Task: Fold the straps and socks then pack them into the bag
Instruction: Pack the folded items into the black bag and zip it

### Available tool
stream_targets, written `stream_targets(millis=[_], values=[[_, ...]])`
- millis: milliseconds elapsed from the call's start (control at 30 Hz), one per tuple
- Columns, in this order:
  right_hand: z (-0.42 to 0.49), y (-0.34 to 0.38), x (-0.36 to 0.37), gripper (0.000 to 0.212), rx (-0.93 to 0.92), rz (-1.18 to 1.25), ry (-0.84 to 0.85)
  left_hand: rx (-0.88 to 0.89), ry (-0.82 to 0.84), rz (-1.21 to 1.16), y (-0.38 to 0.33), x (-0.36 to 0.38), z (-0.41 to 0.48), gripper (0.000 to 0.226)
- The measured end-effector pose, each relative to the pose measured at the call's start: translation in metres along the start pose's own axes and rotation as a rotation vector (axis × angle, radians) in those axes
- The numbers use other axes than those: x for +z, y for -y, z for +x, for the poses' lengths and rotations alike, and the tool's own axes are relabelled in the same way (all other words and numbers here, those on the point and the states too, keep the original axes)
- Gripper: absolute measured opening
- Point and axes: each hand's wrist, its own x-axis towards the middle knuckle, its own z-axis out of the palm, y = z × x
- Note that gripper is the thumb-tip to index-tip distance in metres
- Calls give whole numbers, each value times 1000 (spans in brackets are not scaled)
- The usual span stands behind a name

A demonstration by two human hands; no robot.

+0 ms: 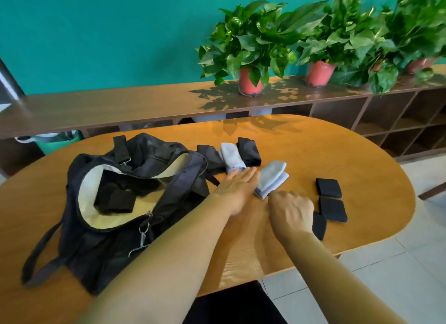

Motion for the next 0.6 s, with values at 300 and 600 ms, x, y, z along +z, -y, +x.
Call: stream_targets(millis=[300,600], values=[[4,-23,11,74,-26,157,-138,60,132,145,-21,16,26,67],[3,-44,-6,56,143,30,-118,61,31,337,-10,17,33,52]])
